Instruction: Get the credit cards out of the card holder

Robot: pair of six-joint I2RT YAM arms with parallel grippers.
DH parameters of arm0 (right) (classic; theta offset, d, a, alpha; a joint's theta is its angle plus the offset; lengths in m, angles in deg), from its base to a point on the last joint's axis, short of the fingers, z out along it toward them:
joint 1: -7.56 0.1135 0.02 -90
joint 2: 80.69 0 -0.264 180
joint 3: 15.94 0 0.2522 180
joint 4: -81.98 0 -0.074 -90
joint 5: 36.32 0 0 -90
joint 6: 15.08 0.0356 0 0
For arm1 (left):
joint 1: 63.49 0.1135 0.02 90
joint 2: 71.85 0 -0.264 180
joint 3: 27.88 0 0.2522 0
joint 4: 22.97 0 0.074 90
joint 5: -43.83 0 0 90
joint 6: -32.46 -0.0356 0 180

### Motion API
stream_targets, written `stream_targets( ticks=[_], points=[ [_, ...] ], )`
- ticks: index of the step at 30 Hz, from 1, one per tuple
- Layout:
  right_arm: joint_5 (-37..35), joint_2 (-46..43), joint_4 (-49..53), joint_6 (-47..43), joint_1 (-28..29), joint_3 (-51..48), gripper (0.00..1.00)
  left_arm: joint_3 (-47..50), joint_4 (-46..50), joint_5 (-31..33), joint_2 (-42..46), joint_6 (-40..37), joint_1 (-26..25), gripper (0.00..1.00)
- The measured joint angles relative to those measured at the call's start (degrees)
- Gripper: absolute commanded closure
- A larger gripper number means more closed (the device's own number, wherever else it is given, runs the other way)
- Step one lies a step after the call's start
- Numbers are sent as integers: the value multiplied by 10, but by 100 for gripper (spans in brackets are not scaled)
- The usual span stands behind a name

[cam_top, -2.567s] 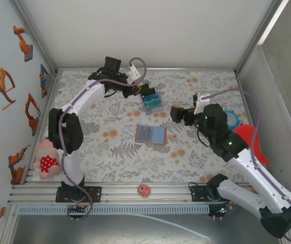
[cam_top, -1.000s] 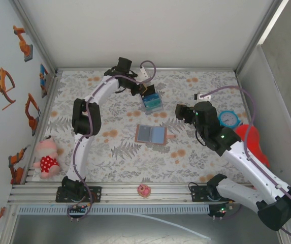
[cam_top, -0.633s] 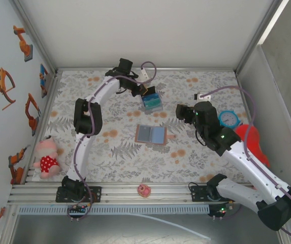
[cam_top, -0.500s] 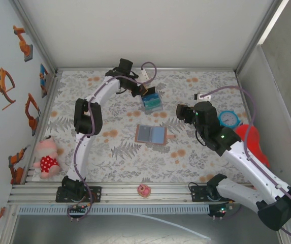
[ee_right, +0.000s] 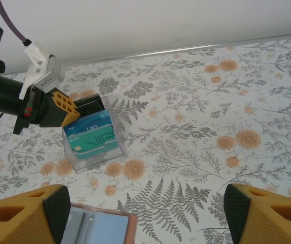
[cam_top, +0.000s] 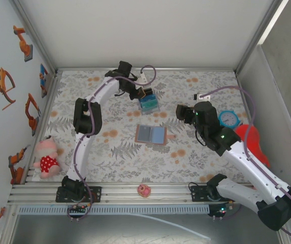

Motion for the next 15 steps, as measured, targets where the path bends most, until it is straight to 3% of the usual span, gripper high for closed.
stream_targets(
  ticks=[10, 15],
  points=[
    [21, 2, 0, 0, 0, 0, 20, 22, 11, 8, 22, 9, 3, 59],
    [35, 14, 1, -2, 0, 0, 20, 30, 7, 13, 42, 20, 3, 54]
  ],
)
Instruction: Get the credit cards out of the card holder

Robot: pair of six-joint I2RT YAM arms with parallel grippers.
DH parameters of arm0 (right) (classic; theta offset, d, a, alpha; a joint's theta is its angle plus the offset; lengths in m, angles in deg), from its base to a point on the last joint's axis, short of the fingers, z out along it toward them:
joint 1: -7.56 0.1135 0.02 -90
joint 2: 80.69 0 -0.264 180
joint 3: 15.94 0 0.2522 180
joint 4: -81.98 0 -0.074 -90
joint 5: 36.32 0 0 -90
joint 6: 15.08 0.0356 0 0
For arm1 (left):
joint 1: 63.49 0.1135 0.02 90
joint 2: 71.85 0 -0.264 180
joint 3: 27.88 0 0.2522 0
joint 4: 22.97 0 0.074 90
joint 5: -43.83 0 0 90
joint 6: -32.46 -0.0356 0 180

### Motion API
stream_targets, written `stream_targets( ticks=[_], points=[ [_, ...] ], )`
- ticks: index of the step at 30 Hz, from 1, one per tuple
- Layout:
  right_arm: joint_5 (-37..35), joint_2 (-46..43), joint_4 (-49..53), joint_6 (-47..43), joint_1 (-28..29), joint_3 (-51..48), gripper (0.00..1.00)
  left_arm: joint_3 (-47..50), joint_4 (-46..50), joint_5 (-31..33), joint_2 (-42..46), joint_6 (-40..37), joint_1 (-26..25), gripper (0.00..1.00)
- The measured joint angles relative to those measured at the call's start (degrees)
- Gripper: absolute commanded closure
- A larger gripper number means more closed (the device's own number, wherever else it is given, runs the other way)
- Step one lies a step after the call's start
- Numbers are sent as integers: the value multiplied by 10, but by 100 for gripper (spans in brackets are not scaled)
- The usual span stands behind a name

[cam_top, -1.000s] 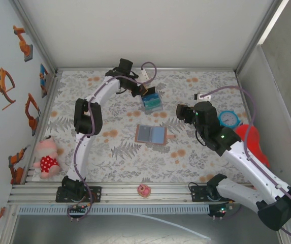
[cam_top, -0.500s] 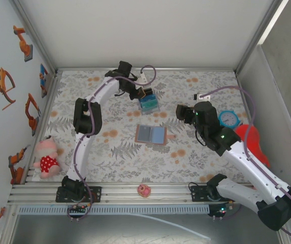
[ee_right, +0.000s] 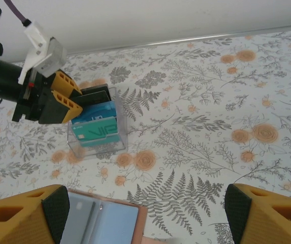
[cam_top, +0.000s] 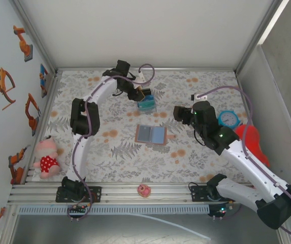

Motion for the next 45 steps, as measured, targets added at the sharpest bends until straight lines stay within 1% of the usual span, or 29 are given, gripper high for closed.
stream_targets(
  ticks=[4, 9, 13, 15, 17, 18, 22, 23, 24, 25, 30, 34, 37, 41, 45],
  points=[
    [10, 8, 0, -1, 0, 2, 23, 25, -21, 8, 36, 11, 0, 53],
    [13, 14, 8, -5, 0, 6, 32, 91, -83, 34, 98, 42, 0, 52],
    [15, 26, 24, -5, 0, 18, 39, 195, -166, 72, 167, 94, 1, 42],
    [21, 39, 34, 1, 0, 25, 43, 273, -228, 93, 218, 137, 4, 37],
    [28, 55, 39, 7, 2, 28, 46, 344, -285, 105, 266, 182, 10, 29],
    [30, 65, 43, 12, 5, 29, 47, 382, -316, 110, 293, 211, 17, 22],
    [36, 110, 61, 34, 37, 31, 50, 490, -413, 115, 379, 310, 52, 18],
    [36, 123, 64, 40, 49, 32, 50, 514, -434, 116, 400, 335, 63, 5],
    [36, 137, 67, 48, 62, 35, 51, 534, -450, 116, 418, 356, 72, 1],
    [37, 150, 70, 54, 73, 38, 52, 551, -462, 119, 433, 375, 78, 3],
    [44, 233, 75, 88, 128, 69, 54, 646, -515, 165, 507, 461, 81, 3],
    [46, 305, 80, 102, 163, 108, 56, 711, -524, 230, 561, 512, 79, 3],
    [47, 360, 90, 107, 181, 148, 57, 736, -515, 287, 594, 542, 79, 3],
    [50, 428, 97, 108, 192, 195, 52, 764, -515, 332, 634, 565, 79, 3],
    [54, 482, 108, 109, 192, 229, 46, 797, -515, 362, 664, 586, 79, 3]
  ],
)
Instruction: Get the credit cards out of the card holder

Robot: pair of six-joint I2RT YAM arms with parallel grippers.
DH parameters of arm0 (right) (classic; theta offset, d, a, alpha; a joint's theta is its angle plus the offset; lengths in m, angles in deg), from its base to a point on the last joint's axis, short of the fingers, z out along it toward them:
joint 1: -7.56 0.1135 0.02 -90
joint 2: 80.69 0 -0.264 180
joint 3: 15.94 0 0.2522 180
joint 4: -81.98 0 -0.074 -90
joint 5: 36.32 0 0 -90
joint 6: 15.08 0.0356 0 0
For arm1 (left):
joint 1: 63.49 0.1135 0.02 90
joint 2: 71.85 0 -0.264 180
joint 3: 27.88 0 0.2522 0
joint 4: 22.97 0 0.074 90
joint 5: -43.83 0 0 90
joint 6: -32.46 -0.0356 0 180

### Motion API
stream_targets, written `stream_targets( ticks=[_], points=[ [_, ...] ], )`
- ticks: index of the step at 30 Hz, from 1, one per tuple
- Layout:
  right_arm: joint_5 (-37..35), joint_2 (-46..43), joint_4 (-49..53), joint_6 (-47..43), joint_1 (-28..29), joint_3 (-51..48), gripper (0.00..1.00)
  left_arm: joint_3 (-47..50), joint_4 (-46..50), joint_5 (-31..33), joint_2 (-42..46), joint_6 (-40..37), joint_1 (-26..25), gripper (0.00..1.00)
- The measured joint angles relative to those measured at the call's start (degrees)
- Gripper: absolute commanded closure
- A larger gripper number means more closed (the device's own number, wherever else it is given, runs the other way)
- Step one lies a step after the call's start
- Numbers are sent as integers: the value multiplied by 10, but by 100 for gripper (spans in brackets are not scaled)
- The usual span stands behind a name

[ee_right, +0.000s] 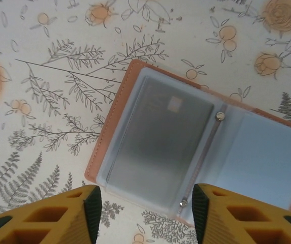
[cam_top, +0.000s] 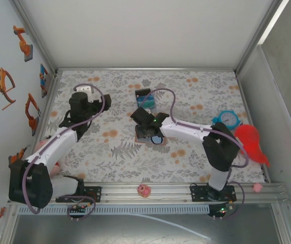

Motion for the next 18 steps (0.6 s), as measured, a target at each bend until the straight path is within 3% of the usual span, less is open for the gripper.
stream_targets(
  ticks=[8, 18],
  points=[
    [0, 85, 22, 0, 0, 54, 38, 19, 6, 19, 19, 24, 0, 3],
    [-7, 121, 38, 0, 0, 75, 38, 23, 10, 17, 21, 55, 0, 3]
  ],
)
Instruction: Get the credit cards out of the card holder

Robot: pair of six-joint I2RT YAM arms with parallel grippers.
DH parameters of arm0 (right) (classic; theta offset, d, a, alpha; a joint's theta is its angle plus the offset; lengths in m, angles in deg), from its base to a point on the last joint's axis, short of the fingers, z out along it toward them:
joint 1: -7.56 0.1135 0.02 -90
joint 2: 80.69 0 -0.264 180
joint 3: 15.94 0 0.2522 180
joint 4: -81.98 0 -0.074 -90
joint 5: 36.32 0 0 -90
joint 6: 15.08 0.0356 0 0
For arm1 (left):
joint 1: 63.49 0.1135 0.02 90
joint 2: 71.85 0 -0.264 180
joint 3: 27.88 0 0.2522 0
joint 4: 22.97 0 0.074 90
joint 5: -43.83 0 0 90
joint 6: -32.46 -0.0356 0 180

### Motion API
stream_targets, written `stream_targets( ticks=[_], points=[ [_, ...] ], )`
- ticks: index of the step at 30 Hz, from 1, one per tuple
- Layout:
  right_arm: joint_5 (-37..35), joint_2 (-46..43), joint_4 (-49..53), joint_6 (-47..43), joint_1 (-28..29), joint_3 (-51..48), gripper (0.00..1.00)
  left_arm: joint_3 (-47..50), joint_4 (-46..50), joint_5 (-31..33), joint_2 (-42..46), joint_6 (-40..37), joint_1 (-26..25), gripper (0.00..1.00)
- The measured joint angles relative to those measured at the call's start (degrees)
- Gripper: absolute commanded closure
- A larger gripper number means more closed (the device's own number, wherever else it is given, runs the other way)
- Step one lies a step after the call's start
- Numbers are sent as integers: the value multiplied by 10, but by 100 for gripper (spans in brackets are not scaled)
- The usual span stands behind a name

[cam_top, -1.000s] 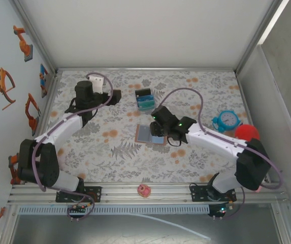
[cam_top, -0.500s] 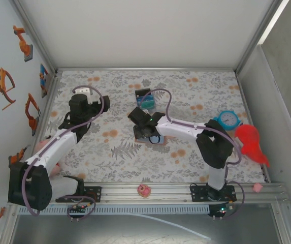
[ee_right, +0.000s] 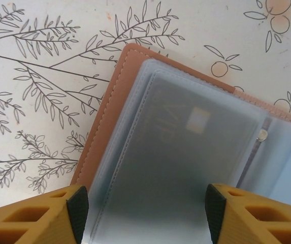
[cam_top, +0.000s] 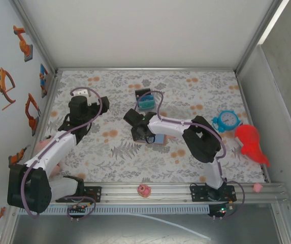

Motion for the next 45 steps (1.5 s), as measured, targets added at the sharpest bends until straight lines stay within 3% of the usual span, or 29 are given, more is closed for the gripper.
stream_targets(
  ticks=[11, 16, 26, 34, 45],
  points=[
    [0, -1, -21, 0, -1, -14, 42, 0, -1, -30, -10, 41, 0, 3],
    [26, -24, -62, 0, -9, -52, 54, 0, -3, -42, -10, 53, 0, 3],
    [84, -59, -104, -26, -21, -103, 64, 0, -1, -51, -8, 59, -2, 3],
    [161, -102, -100, -94, -20, -152, 71, 9, 0, 0, 58, 56, -41, 3],
    [122, -123, -69, -120, -19, -156, 65, 28, -3, 54, 103, 53, -60, 3]
  ],
)
